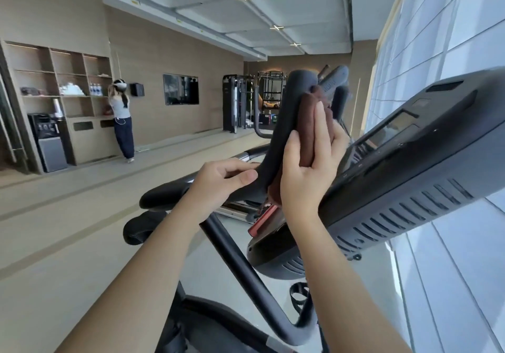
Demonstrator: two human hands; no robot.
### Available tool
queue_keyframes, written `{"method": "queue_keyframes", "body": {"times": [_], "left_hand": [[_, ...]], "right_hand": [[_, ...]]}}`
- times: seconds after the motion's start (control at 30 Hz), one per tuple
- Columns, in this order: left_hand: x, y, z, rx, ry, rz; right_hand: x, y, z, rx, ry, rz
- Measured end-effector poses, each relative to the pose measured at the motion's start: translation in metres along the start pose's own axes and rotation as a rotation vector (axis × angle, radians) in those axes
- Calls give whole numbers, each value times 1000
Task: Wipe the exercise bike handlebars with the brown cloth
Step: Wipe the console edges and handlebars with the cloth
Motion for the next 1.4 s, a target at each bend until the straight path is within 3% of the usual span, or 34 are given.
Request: {"method": "queue_keyframes", "body": {"times": [0.27,0.5,0.67,1.0,1.4], "left_hand": [[4,0,-8,-5,-50,5],[3,-1,-10,-44,-74,19],[5,-2,-14,-16,-130,30],[16,-14,-23,52,-253,58],[19,-13,-24,14,-334,55]], "right_hand": [[-4,-3,-28,32,-4,47],[-16,-4,7,-19,137,154],[0,3,45,-57,96,161],[-8,-18,-19,19,129,253],[0,-4,39,47,126,307]]}}
Point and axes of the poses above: each hand's wrist, its own z-axis towards the middle knuckle, its own x-axis out of the palm, y = z × x, the point moved 3 cm from there along z, towards the middle knuckle, and after that the axes turned 6 degrees about -z, right-handed, at the moved point
